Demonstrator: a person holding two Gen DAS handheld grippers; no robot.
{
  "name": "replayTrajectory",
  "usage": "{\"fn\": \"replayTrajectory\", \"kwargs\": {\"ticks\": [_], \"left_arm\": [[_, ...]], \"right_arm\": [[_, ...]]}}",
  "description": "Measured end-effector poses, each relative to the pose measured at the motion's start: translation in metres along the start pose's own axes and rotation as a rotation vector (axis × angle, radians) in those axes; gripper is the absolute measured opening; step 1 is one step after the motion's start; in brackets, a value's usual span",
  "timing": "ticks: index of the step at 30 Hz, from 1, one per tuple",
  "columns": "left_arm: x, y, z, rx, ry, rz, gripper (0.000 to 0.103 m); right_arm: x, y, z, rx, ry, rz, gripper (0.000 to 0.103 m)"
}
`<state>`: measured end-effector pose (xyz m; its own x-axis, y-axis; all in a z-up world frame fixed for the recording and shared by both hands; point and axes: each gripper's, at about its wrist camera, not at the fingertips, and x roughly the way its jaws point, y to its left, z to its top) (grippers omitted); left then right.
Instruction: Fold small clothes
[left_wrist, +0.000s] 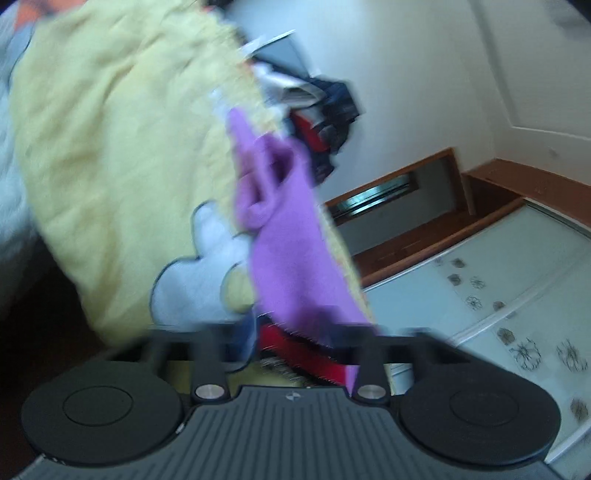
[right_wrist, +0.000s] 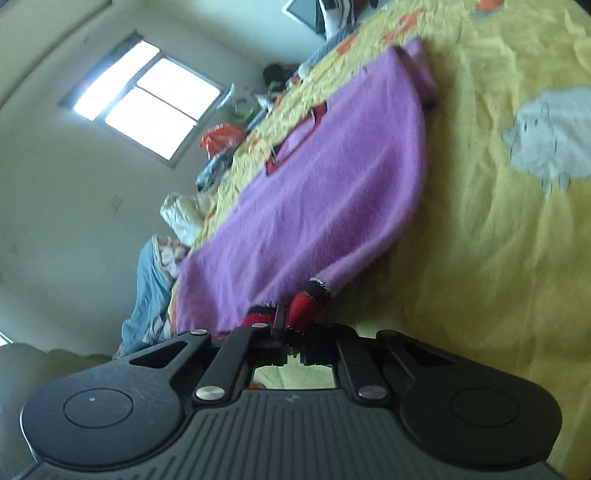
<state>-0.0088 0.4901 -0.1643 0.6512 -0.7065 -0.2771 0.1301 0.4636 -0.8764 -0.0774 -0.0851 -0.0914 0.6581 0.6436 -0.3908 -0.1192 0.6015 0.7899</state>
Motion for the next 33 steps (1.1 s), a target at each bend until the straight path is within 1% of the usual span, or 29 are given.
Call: {"fn": "replayTrajectory", "kwargs": {"ticks": [2,4,6,7,8,10,11,12,13,14,16,17,18,19,21,22,23,24,26,27,29,31,33], "left_arm": [[0.003,0.001,-0.002,-0.003,0.016,0.006,0.002],[0.003,-0.006,-0.002,0.018,0.024,0.039,0.002],[0.004,-0.007,0.000,0.007,0.025,0.046,0.002],[0.004,-0.010,0.000,0.021,0.026,0.049,0.002],[0.002,-0.014,-0.001,0.039,0.020,0.040,0.002],[-0.006,-0.024,0.000,0.041,-0.002,-0.002,0.002],[-0.013,-0.031,0.000,0.043,-0.021,-0.017,0.002],[-0.022,-0.036,-0.001,0.042,-0.048,-0.049,0.002],[-0.032,-0.039,-0.001,0.033,-0.070,-0.081,0.002],[-0.039,-0.041,-0.002,0.019,-0.086,-0.096,0.002],[-0.049,-0.038,-0.007,-0.003,-0.095,-0.108,0.002],[-0.051,-0.034,-0.011,-0.007,-0.093,-0.082,0.002],[-0.050,-0.027,-0.015,-0.027,-0.082,-0.065,0.002],[-0.048,-0.018,-0.022,-0.051,-0.077,-0.066,0.002],[-0.044,-0.002,-0.031,-0.087,-0.071,-0.034,0.002],[-0.042,0.007,-0.035,-0.115,-0.075,-0.033,0.002],[-0.042,0.013,-0.036,-0.137,-0.088,-0.039,0.002],[-0.042,0.016,-0.037,-0.146,-0.095,-0.037,0.002],[-0.041,0.021,-0.035,-0.158,-0.104,-0.035,0.002],[-0.041,0.022,-0.033,-0.165,-0.109,-0.042,0.002],[-0.039,0.020,-0.028,-0.151,-0.103,-0.038,0.002],[-0.036,0.018,-0.024,-0.142,-0.095,-0.052,0.002],[-0.032,0.014,-0.022,-0.126,-0.082,-0.057,0.002]], "right_arm": [[-0.006,0.004,0.004,-0.011,-0.019,0.011,0.005],[-0.010,0.009,0.007,-0.048,-0.035,-0.018,0.005],[-0.012,0.006,0.008,-0.043,-0.039,-0.018,0.005],[-0.014,0.005,0.009,-0.040,-0.047,-0.025,0.005],[-0.017,0.004,0.010,-0.031,-0.060,-0.015,0.005],[-0.029,0.007,0.014,-0.018,-0.107,0.013,0.005],[-0.038,0.011,0.018,-0.020,-0.137,0.031,0.004],[-0.045,0.015,0.021,-0.022,-0.161,0.039,0.004],[-0.055,0.020,0.024,-0.031,-0.184,0.040,0.004],[-0.067,0.023,0.026,-0.050,-0.204,0.034,0.004],[-0.084,0.025,0.027,-0.088,-0.225,-0.014,0.004],[-0.089,0.020,0.027,-0.095,-0.218,-0.049,0.004],[-0.091,0.013,0.026,-0.095,-0.201,-0.079,0.004],[-0.092,0.002,0.024,-0.080,-0.183,-0.115,0.004],[-0.088,-0.017,0.020,-0.022,-0.125,-0.161,0.008],[-0.086,-0.024,0.018,0.004,-0.109,-0.183,0.014],[-0.084,-0.029,0.016,0.016,-0.111,-0.197,0.036],[-0.081,-0.032,0.014,0.011,-0.107,-0.199,0.064],[-0.078,-0.032,0.012,0.013,-0.121,-0.138,0.082],[-0.075,-0.028,0.013,0.002,-0.125,-0.140,0.084],[-0.063,-0.021,0.014,-0.045,-0.106,-0.169,0.085],[-0.050,-0.011,0.012,-0.105,-0.101,-0.192,0.084],[-0.036,0.003,0.007,-0.178,-0.091,-0.236,0.084]]}}
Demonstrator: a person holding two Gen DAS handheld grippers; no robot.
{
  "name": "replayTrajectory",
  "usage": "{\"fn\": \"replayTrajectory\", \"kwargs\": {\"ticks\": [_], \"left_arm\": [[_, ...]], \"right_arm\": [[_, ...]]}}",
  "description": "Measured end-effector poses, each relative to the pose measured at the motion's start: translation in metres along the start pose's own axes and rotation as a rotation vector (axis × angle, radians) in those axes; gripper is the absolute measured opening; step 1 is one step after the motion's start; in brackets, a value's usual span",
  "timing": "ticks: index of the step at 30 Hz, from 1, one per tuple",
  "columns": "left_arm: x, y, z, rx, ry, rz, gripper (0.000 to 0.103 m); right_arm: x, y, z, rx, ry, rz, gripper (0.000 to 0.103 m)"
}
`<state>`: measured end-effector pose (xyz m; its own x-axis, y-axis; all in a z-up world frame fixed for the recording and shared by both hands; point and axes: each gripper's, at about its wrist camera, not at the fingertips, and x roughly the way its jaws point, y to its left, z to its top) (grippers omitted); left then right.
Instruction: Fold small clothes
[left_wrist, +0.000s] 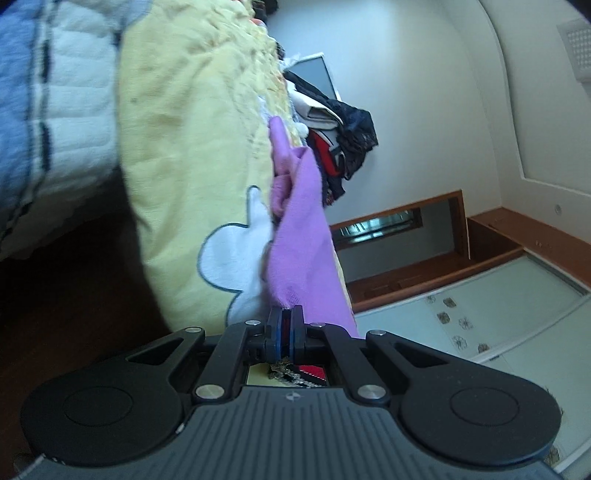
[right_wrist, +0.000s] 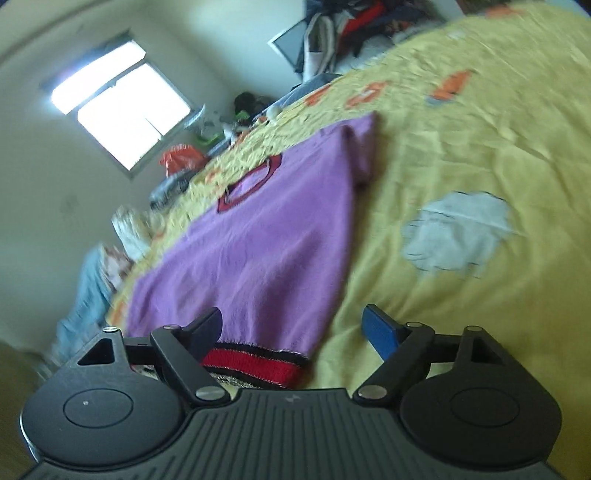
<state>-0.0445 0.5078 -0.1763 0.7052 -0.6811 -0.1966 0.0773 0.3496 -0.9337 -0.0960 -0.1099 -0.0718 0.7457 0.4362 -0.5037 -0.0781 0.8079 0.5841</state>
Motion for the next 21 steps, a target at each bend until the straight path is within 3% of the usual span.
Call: {"fn": "replayTrajectory", "kwargs": {"ticks": [3,4,5,6,15,21], "left_arm": [[0.007,-0.001,0.002,0.002,0.012,-0.001,0.002],[0.010,-0.001,0.002,0.004,0.016,0.003,0.002],[0.012,-0.001,0.002,0.005,0.020,0.005,0.002],[0.013,-0.001,0.003,0.003,0.021,0.002,0.002],[0.015,-0.010,0.004,0.016,0.031,-0.005,0.002],[-0.002,-0.035,-0.002,0.057,0.017,-0.055,0.002]], "right_arm": [[0.014,0.026,-0.005,-0.084,0.039,-0.035,0.083],[0.017,0.030,-0.007,-0.079,0.053,-0.015,0.075],[0.022,0.029,-0.008,-0.056,0.083,0.014,0.021],[0.029,0.026,-0.012,-0.021,0.111,0.006,0.006],[0.007,-0.017,-0.018,0.304,-0.101,0.135,0.005],[-0.027,-0.003,-0.013,0.330,-0.197,0.250,0.005]]}}
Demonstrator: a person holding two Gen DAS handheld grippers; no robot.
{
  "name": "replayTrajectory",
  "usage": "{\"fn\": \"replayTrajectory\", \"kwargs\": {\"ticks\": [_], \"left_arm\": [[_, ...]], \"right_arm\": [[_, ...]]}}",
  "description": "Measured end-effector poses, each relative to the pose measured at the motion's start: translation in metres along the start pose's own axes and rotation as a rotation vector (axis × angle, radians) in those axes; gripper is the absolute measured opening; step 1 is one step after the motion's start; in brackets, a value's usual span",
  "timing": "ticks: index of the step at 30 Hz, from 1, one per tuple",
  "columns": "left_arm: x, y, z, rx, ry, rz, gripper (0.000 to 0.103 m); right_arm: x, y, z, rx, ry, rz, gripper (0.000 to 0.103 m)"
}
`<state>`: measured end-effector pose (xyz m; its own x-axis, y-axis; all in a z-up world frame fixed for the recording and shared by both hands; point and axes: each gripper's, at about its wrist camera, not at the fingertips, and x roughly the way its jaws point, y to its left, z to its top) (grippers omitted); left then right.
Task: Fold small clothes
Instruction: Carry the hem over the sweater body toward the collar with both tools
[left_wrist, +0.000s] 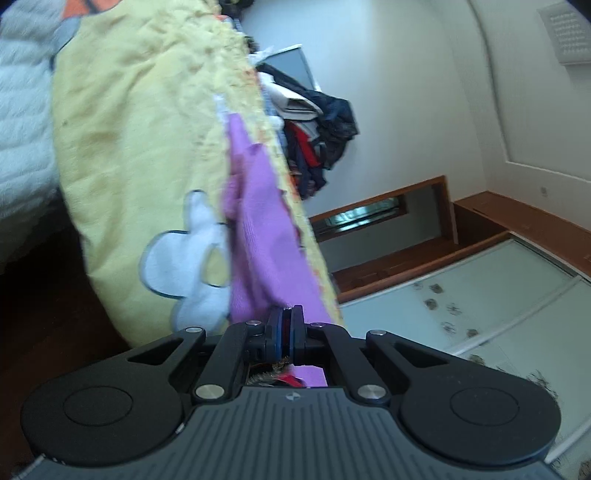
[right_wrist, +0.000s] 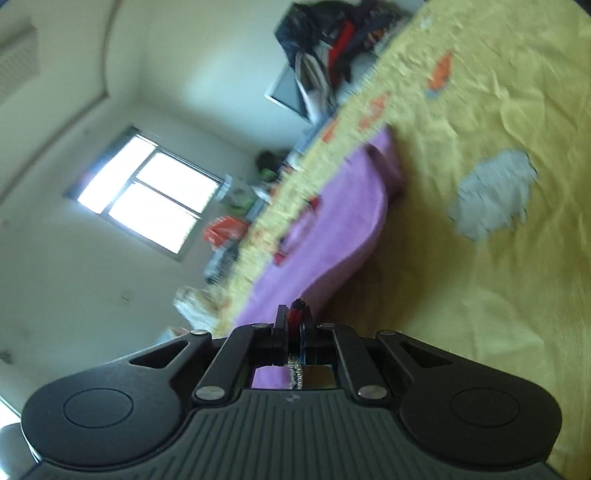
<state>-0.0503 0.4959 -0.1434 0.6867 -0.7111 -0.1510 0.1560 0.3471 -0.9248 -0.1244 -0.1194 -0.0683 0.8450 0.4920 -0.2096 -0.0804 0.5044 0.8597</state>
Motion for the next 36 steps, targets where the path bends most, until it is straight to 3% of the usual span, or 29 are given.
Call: {"fn": "replayTrajectory", "kwargs": {"ticks": [4,10,16,22,25,28,36], "left_arm": [[-0.015,-0.022,-0.001,0.039,-0.018,-0.032,0.002],[-0.035,-0.041,-0.008,0.075,-0.016,-0.100,0.002],[-0.052,-0.045,-0.024,0.057,0.022,-0.081,0.002],[-0.062,-0.022,-0.057,-0.010,0.125,0.005,0.002],[-0.072,-0.019,-0.069,-0.036,0.139,0.018,0.002],[-0.087,-0.020,-0.074,-0.062,0.111,-0.012,0.002],[-0.118,-0.053,-0.065,-0.011,0.034,-0.110,0.000]], "right_arm": [[-0.016,0.017,0.005,0.004,-0.040,0.103,0.005],[-0.035,0.018,0.004,0.109,-0.082,0.287,0.005],[-0.056,0.017,-0.004,0.111,-0.107,0.292,0.005],[-0.078,-0.006,-0.027,0.138,-0.058,0.161,0.005],[-0.088,-0.003,-0.038,0.153,-0.047,0.197,0.005],[-0.098,0.004,-0.044,0.141,-0.035,0.222,0.005],[-0.126,0.024,-0.028,0.074,-0.072,0.255,0.005]]}}
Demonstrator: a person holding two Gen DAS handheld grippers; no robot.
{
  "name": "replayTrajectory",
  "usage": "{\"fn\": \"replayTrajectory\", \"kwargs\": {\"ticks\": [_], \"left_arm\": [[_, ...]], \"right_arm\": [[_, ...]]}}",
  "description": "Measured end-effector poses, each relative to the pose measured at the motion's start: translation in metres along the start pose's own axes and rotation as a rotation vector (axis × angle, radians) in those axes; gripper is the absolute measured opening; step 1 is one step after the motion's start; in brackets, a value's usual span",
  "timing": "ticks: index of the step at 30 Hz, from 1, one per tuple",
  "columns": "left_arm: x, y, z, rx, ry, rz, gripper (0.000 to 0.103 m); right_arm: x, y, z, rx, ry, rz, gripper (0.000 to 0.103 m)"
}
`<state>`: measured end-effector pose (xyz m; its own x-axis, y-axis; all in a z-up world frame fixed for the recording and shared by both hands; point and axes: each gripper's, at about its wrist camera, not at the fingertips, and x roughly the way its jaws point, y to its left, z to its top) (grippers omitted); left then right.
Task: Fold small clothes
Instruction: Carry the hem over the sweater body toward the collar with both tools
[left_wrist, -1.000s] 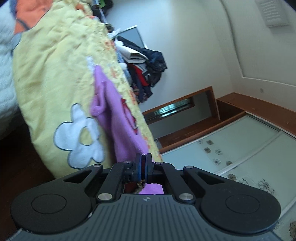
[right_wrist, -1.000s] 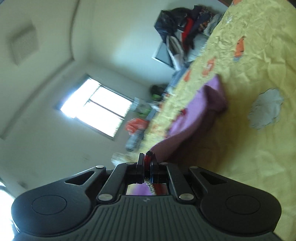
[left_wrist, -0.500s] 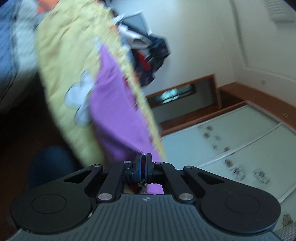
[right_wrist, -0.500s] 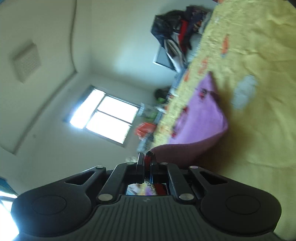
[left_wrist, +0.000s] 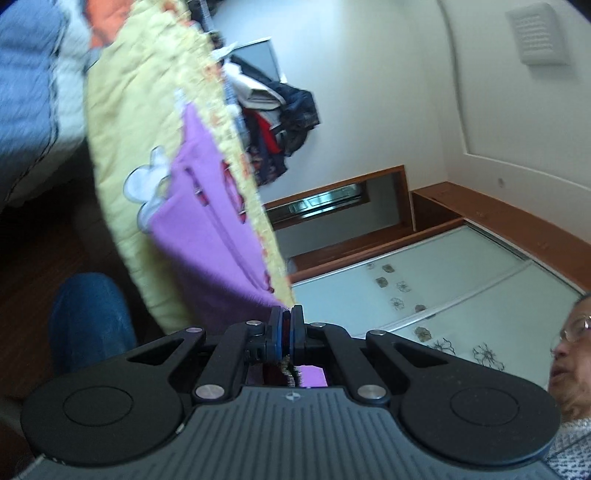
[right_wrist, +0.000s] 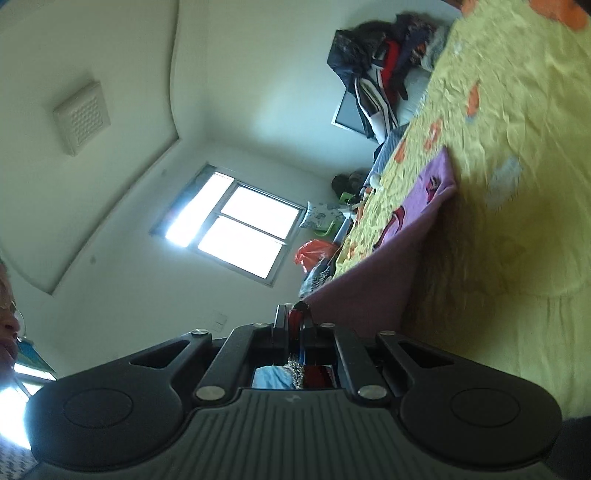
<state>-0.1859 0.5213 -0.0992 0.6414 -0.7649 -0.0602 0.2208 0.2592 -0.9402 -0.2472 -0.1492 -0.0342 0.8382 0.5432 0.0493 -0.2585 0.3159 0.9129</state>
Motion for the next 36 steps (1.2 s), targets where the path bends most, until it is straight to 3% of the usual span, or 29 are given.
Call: {"fn": "replayTrajectory", "kwargs": {"ticks": [7,12,14,15,16,19,23,25,26,27,29,31,33,36], "left_arm": [[-0.001,0.035,-0.022,-0.103,0.015,0.043,0.000],[0.026,0.063,-0.027,-0.071,0.112,0.171,0.000],[0.036,0.080,-0.026,-0.065,0.134,0.209,0.024],[0.041,0.091,-0.026,-0.079,0.139,0.226,0.056],[0.044,0.103,-0.026,-0.109,0.131,0.227,0.072],[0.052,0.130,-0.031,-0.213,0.104,0.195,0.070],[0.074,0.150,-0.034,-0.252,0.132,0.176,0.074],[0.088,0.158,-0.033,-0.261,0.137,0.194,0.088],[0.093,0.162,-0.033,-0.263,0.129,0.214,0.088],[0.097,0.165,-0.032,-0.268,0.124,0.207,0.088],[0.104,0.170,-0.032,-0.294,0.108,0.168,0.077],[0.112,0.169,-0.034,-0.309,0.135,0.118,0.036],[0.119,0.162,-0.037,-0.298,0.179,0.091,0.018],[0.122,0.154,-0.041,-0.297,0.225,0.084,0.007]], "right_arm": [[-0.007,-0.053,-0.015,0.056,0.043,-0.166,0.005],[0.000,-0.055,-0.018,0.033,0.075,-0.140,0.005],[0.005,-0.056,-0.018,0.027,0.091,-0.130,0.005],[0.006,-0.056,-0.017,0.025,0.096,-0.135,0.005],[0.005,-0.056,-0.017,0.024,0.099,-0.140,0.005],[0.004,-0.053,-0.016,0.008,0.108,-0.144,0.005],[0.004,-0.051,-0.018,0.011,0.105,-0.145,0.005],[0.003,-0.051,-0.019,0.015,0.103,-0.139,0.005],[0.003,-0.050,-0.019,0.016,0.103,-0.139,0.005],[0.002,-0.050,-0.020,0.017,0.105,-0.138,0.005],[0.002,-0.049,-0.019,0.013,0.110,-0.133,0.005],[0.002,-0.048,-0.018,0.012,0.110,-0.131,0.005],[0.002,-0.047,-0.017,0.011,0.109,-0.127,0.005],[0.002,-0.048,-0.017,0.011,0.112,-0.122,0.005]]}}
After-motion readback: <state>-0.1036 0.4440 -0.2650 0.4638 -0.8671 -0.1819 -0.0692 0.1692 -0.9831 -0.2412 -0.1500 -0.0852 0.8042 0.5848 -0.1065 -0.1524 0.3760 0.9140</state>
